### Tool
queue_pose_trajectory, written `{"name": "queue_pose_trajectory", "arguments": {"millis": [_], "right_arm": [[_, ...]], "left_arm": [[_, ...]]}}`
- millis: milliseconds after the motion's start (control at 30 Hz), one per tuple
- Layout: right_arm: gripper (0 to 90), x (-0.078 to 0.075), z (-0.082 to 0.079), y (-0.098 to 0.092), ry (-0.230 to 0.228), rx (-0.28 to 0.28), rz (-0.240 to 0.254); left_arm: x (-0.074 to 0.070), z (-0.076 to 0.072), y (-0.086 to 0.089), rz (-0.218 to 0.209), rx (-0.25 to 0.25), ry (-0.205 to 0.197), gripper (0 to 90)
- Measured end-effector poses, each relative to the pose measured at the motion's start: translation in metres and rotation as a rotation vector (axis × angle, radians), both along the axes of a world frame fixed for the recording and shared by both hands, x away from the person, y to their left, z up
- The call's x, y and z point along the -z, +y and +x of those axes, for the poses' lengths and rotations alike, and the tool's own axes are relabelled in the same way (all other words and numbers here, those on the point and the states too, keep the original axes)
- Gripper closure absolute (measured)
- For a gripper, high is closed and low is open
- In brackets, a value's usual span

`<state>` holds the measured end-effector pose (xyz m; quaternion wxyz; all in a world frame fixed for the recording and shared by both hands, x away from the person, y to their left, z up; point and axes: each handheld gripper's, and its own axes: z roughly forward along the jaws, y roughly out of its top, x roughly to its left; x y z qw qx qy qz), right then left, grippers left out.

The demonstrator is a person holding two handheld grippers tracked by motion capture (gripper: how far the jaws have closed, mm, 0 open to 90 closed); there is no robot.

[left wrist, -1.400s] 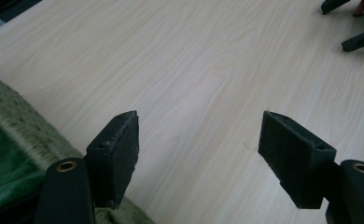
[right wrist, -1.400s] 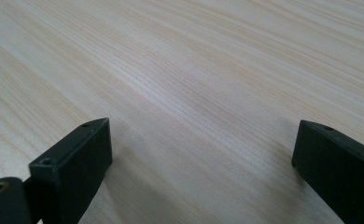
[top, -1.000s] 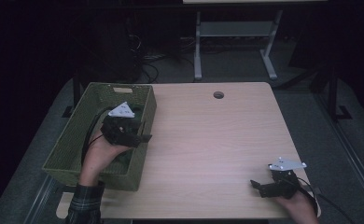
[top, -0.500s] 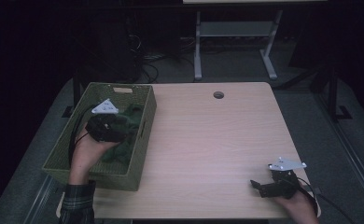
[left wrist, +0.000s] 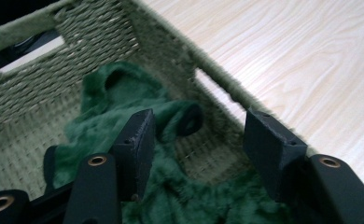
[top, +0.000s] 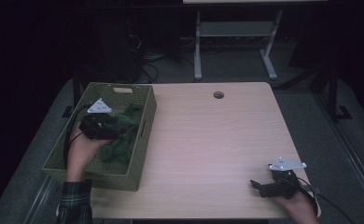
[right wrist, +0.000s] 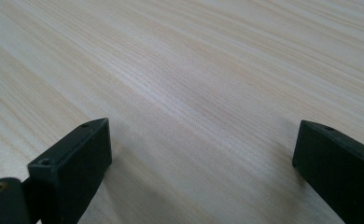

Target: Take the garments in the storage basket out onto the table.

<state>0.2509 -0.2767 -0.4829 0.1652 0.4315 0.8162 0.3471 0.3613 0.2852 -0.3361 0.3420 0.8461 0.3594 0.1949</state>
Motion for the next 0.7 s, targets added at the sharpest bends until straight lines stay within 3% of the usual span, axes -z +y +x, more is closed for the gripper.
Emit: {"name": "queue_pose_trajectory", "arguments": {"millis": [433,500,700], "right_arm": [[3.9,0.000,0.000,0.000,0.000,0.000,0.000],[3.8,0.000,0.000,0.000,0.000,0.000,-0.001],[3.8,0.000,0.000,0.000,0.000,0.001,-0.001]], "left_arm": [[0.021,0.014,0.012,0.056,-0.040,0.018,43.9],[0.025,0.017,0.012,0.080,-0.052,0.034,43.5],[0.037,0.024,0.015,0.084,-0.058,0.071,42.5]]}}
